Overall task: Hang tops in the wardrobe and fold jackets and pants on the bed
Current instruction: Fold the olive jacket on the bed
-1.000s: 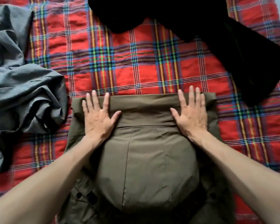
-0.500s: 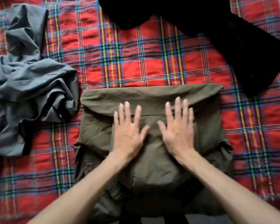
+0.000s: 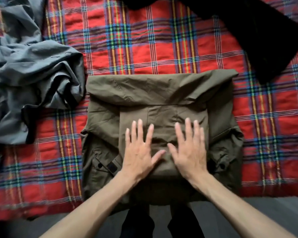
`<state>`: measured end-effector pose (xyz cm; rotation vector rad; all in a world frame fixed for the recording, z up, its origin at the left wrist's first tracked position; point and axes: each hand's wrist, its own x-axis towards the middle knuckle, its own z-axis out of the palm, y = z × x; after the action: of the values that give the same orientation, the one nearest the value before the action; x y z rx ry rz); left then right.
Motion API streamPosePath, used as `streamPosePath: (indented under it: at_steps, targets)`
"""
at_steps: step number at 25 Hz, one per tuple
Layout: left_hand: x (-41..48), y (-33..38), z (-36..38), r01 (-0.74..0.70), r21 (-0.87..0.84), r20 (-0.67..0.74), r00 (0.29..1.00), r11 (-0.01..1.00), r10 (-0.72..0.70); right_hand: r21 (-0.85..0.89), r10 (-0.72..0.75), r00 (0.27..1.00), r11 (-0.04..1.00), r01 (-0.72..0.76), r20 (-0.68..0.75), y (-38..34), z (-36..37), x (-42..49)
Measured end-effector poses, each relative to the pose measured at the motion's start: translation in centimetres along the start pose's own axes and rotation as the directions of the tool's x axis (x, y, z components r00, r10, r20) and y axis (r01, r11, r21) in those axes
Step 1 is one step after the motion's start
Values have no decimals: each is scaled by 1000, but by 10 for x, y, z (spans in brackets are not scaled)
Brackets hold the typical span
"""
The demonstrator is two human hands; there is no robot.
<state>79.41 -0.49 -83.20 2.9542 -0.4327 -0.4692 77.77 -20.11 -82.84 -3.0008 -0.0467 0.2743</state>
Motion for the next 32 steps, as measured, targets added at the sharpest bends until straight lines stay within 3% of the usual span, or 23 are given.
streamPosePath:
  at_steps: [3, 8, 10, 12, 14, 16, 18, 20, 22, 24, 29, 32]
  targets:
    - [-23, -2, 28, -119, 107, 83, 990, 987, 110, -75, -110, 989, 990, 118, 104, 4, 29, -21]
    - [-28, -40, 48, -118, 200, 146, 985, 973, 89, -114, -162, 969, 976, 186, 187, 36, 48, -19]
    - [-31, -40, 40, -119, 181, 141, 986, 976, 94, -65, -165, 971, 982, 179, 172, 32, 38, -21]
    - [-25, -42, 19, -90, 65, 42, 995, 994, 88, 48, -131, 989, 991, 128, 67, 33, 17, -14]
    - [6, -51, -14, 44, -177, -193, 978, 983, -78, 221, 44, 991, 975, -16, -125, 45, -12, 18]
    - [61, -75, -54, 279, -390, -279, 873, 877, -401, 432, 324, 921, 878, -207, -218, 65, -45, 74]
    - [125, -110, -79, 487, -564, -144, 737, 666, -661, 608, 548, 822, 709, -358, -155, 88, -66, 135]
    - [167, -142, -84, 652, -627, 87, 602, 426, -794, 679, 686, 727, 527, -512, 16, 109, -63, 177]
    - [182, -169, -71, 722, -598, 196, 553, 348, -810, 648, 752, 626, 376, -663, 205, 129, -44, 195]
    - [181, -183, -60, 714, -613, 217, 563, 337, -797, 603, 752, 598, 349, -718, 277, 147, -27, 197]
    - [169, -183, -57, 676, -616, 169, 614, 403, -771, 557, 699, 655, 434, -708, 287, 161, -23, 198]
    - [153, -162, -77, 617, -668, 52, 597, 416, -801, 646, 693, 668, 384, -660, 271, 139, -43, 178]
